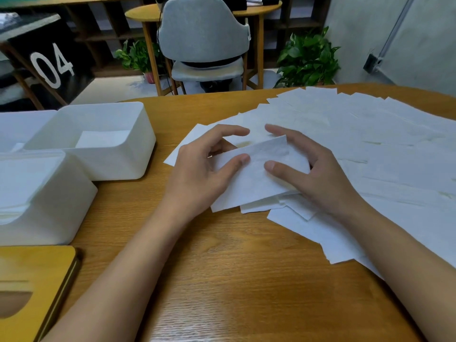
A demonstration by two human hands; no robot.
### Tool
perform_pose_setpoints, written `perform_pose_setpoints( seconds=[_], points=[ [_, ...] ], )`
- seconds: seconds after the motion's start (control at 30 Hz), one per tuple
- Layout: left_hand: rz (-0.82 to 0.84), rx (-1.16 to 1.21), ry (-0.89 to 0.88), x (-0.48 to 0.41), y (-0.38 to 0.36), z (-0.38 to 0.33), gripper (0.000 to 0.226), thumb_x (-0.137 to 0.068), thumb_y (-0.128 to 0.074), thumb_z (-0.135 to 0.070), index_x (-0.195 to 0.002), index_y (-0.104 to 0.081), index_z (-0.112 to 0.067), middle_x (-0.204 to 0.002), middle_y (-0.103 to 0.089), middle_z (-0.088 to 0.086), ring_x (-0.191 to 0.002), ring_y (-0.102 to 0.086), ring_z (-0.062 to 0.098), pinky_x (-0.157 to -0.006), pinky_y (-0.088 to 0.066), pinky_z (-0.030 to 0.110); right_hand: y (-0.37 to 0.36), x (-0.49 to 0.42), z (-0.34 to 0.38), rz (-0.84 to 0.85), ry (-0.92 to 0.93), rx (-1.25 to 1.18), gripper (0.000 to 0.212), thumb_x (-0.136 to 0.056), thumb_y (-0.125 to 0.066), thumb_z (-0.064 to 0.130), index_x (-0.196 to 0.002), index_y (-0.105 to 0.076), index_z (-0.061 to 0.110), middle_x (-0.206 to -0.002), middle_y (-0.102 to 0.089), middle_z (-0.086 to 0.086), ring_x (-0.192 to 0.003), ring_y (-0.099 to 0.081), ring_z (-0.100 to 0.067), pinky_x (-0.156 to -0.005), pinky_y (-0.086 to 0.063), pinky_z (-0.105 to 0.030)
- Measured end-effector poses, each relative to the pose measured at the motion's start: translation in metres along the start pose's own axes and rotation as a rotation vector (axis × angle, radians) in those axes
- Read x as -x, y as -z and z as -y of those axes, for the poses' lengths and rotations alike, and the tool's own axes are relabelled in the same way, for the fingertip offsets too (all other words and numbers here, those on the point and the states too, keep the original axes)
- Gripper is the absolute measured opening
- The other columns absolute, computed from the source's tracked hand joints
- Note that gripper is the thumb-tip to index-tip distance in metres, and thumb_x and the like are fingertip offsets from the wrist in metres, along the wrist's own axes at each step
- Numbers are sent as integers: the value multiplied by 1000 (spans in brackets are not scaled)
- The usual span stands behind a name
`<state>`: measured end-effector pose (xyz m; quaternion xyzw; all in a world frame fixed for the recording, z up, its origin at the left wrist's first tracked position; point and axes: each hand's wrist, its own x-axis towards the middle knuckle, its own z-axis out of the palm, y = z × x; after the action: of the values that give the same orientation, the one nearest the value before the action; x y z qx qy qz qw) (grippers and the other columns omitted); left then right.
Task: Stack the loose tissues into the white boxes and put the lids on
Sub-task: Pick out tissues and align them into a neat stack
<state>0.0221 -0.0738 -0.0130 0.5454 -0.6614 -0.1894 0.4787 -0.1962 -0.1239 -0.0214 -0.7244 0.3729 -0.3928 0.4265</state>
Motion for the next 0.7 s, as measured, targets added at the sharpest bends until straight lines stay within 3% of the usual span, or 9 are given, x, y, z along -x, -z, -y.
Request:
perform_pose_setpoints(
  seconds=[0.1,0.2,0.37,0.5,0.6,0.63,0.7],
  points=[
    [20,44,14,1,-1,0,37,-94,-80,-23,-128,-68,-31,-92,-75,-9,-98,-72,9,-80,-52,20,-7,4,2,81,28,30,70,-95,-75,31,-151,-41,54,-153,-45,31,-143,-44,-1,-119,-41,-39],
    [39,60,24,1,-2,-1,38,-95,-79,-24,-129,-66,-31,-90,-75,-8,-96,-72,11,-77,-52,22,-11,6,2,88,53,28,77,-97,-73,29,-157,-30,52,-161,-31,33,-150,-33,0,-124,-34,-46],
    [35,20,32,1,-2,-1,42,-92,-82,-28,-131,-66,-32,-91,-74,-9,-96,-71,8,-77,-51,19,-10,5,0,87,87,15,79,-102,-66,18,-161,-22,47,-161,-27,34,-144,-40,4,-119,-43,-43],
    [-140,-141,-13,1,-7,2,58,-86,-85,-40,-137,-59,-30,-108,-66,-13,-98,-62,6,-82,-46,12,-11,4,-2,37,129,12,77,-103,-66,12,-161,-26,41,-163,-31,24,-146,-43,-7,-116,-45,-48],
    [-141,10,173,0,-8,1,63,-86,-80,-53,-141,-54,-37,-130,-60,-15,-118,-57,-1,-91,-44,9,-5,1,-1,-20,117,-111,77,-101,-66,5,-159,-29,38,-160,-40,11,-135,-57,-16,-104,-57,-44],
    [-89,116,263,0,-7,0,59,-86,-78,-55,-140,-55,-41,-132,-60,-16,-123,-57,1,-96,-46,12,-3,0,0,-33,102,-163,77,-100,-66,3,-158,-30,39,-158,-44,7,-130,-61,-17,-99,-59,-41],
    [12,317,400,-1,-5,-1,49,-89,-77,-50,-135,-59,-46,-127,-68,-8,-120,-65,16,-98,-57,32,0,-1,0,-56,94,-209,75,-100,-65,2,-157,-32,39,-153,-50,2,-126,-64,-19,-98,-60,-41]
  ],
)
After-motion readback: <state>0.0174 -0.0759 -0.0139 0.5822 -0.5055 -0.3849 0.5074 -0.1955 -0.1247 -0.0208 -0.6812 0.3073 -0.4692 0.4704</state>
